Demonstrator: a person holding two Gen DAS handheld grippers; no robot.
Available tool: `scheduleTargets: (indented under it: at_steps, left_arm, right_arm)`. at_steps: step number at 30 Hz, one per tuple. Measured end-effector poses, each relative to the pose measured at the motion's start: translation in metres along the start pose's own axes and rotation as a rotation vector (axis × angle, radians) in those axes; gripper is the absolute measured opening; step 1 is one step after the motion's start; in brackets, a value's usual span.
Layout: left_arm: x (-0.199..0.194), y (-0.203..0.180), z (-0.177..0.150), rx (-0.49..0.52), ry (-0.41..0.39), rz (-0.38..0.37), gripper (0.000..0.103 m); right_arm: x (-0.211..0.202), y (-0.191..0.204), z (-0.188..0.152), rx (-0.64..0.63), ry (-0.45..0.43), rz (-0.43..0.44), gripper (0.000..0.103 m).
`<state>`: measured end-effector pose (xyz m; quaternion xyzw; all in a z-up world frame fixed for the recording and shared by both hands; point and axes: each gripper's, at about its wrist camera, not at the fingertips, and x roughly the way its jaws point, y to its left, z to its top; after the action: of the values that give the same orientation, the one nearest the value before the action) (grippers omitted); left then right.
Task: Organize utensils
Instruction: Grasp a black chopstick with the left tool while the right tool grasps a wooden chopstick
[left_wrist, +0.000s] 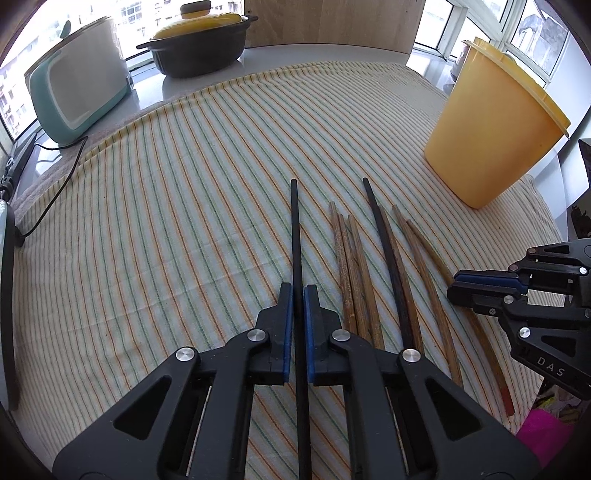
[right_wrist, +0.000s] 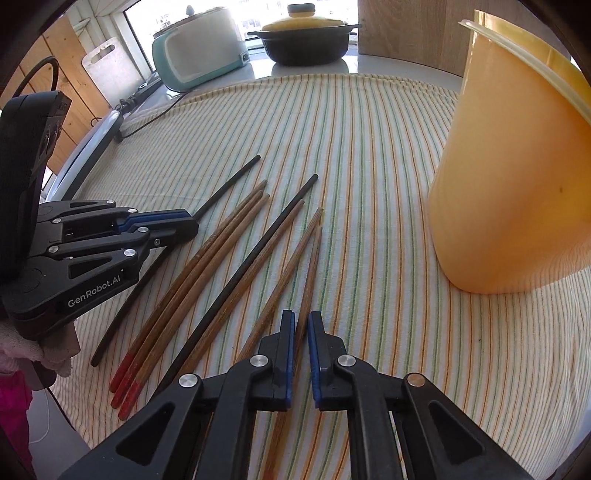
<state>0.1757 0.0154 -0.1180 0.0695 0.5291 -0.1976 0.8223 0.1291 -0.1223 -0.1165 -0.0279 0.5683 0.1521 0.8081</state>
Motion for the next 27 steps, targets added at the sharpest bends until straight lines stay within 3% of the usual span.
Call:
scheduleTargets:
  at_steps: [8,12,19,27]
  left_arm:
    - [0.009,-0.010,0.017,0.058,0.068,0.036,0.006]
    - [0.010,-0.004,0.020,0.006,0.050,0.001,0.003]
    - [-0.016,0.015,0.015,-0.119,-0.049,-0.040,0.003]
    - [-0.071,0.020,0.010,-0.187,-0.216,-0.041,0.003]
  right_arm:
    - [0.006,0.004,0.008,-0.050,0.035,-0.019,0.004]
    - [0.005,0.004,0.008,-0.058,0.033,-0.006,0.004]
    - [-0.019,-0.004,0.006,-0.028,-0.033,0.057,0.004]
    - [-0.051,-0.013,0.008,-0.023,-0.144,0.087,0.004]
